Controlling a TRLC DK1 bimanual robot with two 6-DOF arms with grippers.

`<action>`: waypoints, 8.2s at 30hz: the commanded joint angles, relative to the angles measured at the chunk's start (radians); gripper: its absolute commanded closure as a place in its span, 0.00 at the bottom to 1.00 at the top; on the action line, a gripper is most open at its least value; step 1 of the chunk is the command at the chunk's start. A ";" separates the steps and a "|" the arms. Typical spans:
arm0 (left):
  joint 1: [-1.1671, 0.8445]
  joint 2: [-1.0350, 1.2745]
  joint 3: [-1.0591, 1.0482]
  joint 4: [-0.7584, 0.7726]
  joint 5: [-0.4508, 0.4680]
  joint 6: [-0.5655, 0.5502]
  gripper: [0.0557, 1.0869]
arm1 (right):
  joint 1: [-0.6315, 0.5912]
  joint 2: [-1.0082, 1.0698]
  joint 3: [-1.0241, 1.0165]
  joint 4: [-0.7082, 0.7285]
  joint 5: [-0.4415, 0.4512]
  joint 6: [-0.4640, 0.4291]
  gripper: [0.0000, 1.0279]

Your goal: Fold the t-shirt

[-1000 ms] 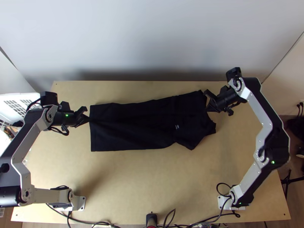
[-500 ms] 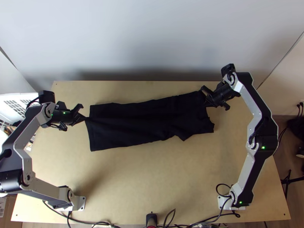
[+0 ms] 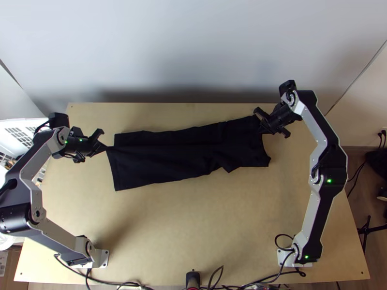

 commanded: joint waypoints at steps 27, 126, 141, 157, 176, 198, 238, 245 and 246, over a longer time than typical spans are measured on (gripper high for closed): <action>-0.069 0.065 0.016 0.044 -0.122 0.031 0.97 | 0.015 0.204 0.178 0.122 0.127 0.041 0.97; 0.172 0.021 -0.291 0.274 0.608 -0.148 0.05 | 0.520 0.395 0.299 0.287 -0.209 0.320 0.14; 0.076 0.127 -0.276 0.296 0.355 -0.010 0.05 | 0.519 0.395 0.296 0.287 -0.208 0.314 0.14; -0.184 0.275 -0.081 0.382 0.358 -0.263 0.05 | 0.503 0.365 0.281 0.282 -0.209 0.298 0.14; -0.138 -0.019 -0.225 0.754 0.146 -0.406 0.97 | 0.440 0.296 0.249 0.273 -0.208 0.298 0.14; -0.024 -0.033 -0.222 0.535 0.212 -0.259 0.97 | 0.281 -0.050 -0.055 0.254 -0.218 0.137 0.14; -0.245 -0.059 0.111 0.514 0.053 -0.244 0.97 | 0.160 -0.438 -0.432 0.368 -0.226 0.047 0.14; -0.402 0.005 0.188 0.512 0.025 -0.267 0.97 | 0.143 -0.450 -0.454 0.368 -0.226 0.048 0.14; -0.420 0.016 0.197 0.511 0.020 -0.268 0.97 | 0.141 -0.450 -0.455 0.368 -0.226 0.050 0.14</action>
